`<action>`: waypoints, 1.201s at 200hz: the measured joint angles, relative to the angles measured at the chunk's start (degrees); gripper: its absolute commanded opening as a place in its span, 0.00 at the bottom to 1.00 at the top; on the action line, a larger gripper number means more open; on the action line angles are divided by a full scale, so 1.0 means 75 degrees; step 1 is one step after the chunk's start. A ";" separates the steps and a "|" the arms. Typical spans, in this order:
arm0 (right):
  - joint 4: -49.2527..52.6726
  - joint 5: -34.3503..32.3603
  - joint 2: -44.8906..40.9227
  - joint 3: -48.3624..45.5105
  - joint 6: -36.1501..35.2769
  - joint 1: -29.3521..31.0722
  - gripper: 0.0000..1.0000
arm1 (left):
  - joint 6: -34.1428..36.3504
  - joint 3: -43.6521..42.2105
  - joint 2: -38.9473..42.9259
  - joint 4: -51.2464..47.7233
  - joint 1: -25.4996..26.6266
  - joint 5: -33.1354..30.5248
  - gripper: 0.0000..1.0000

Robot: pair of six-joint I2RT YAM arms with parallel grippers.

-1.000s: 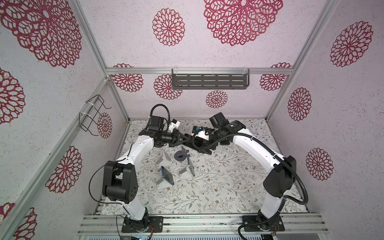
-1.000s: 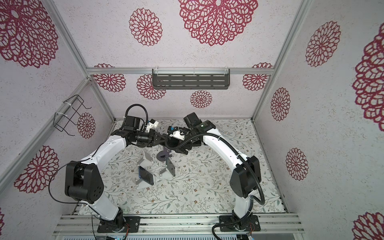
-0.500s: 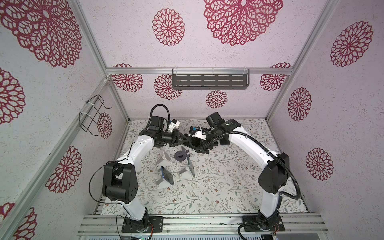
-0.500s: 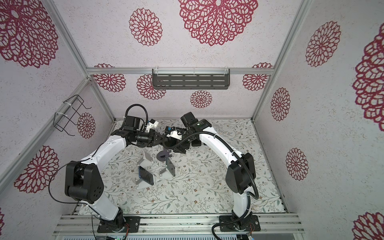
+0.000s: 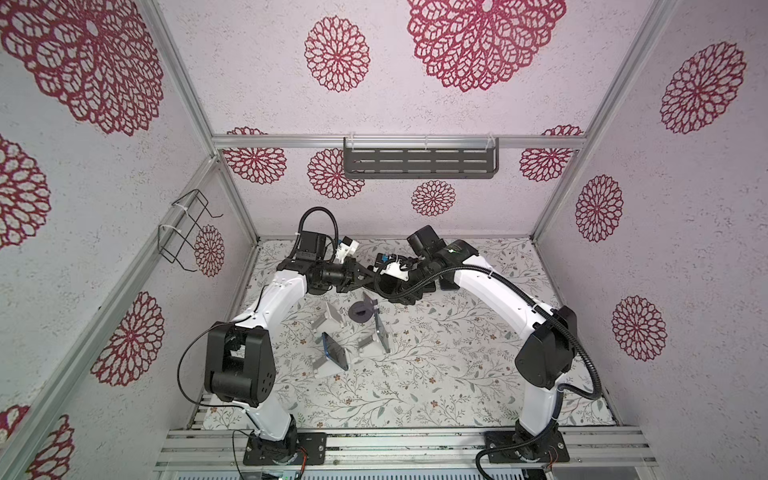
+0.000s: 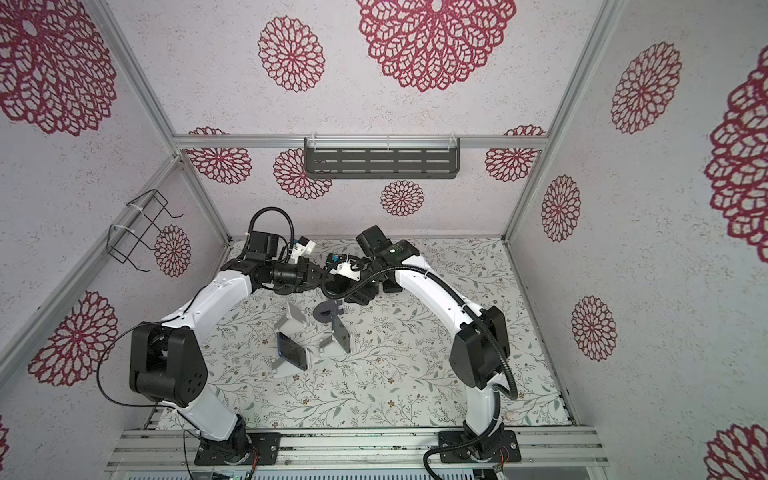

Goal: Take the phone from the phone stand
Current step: 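Close the right gripper on the dark phone held by the left gripper, then carry the dark phone toward the robot with the right gripper while the left withdraws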

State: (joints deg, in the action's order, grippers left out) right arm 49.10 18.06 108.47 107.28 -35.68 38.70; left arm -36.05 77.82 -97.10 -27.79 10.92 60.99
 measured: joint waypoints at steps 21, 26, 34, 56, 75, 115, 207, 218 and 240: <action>-0.0114 -0.0041 0.0058 0.0067 0.0245 0.0000 0.52 | -0.0300 -0.0090 0.0000 0.0370 -0.0067 0.0017 0.42; -0.0146 -0.0052 0.0067 0.0067 0.0303 0.0000 0.51 | -0.0323 -0.0119 0.0000 0.0452 -0.0082 0.0026 0.46; -0.0195 -0.0073 0.0067 0.0067 0.0376 0.0000 0.51 | -0.0425 -0.0154 0.0000 0.0527 -0.0102 0.0017 0.51; -0.0469 -0.0224 0.0052 -0.0012 0.0592 0.0000 0.50 | -0.0560 -0.0227 0.0000 0.0679 -0.0201 -0.0026 0.62; -0.0676 -0.0428 0.0052 -0.0134 0.0778 0.0000 0.48 | -0.0662 -0.0256 0.0000 0.0813 -0.0332 -0.0096 0.66; -0.0766 -0.0906 0.0015 -0.0504 0.1381 -0.0076 0.46 | -0.0825 -0.0353 0.0044 0.1014 -0.0597 -0.0321 0.69; -0.1090 -0.1781 -0.0729 -0.2372 0.4406 -0.0536 0.43 | -0.0921 -0.0376 0.0146 0.1049 -0.0833 -0.0752 0.69; -0.1099 -0.1877 -0.0734 -0.2515 0.4809 -0.0527 0.43 | -0.0927 -0.0376 0.0146 0.1049 -0.0895 -0.0801 0.69; -0.1078 -0.2130 -0.0734 -0.2757 0.5587 -0.0504 0.41 | -0.0886 -0.0376 0.0166 0.0985 -0.1020 -0.1011 0.69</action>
State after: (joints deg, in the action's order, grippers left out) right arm 41.01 2.09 102.96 86.61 6.22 34.92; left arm -42.70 75.00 -95.85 -20.40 3.27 53.41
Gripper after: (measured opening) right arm 0.739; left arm 0.692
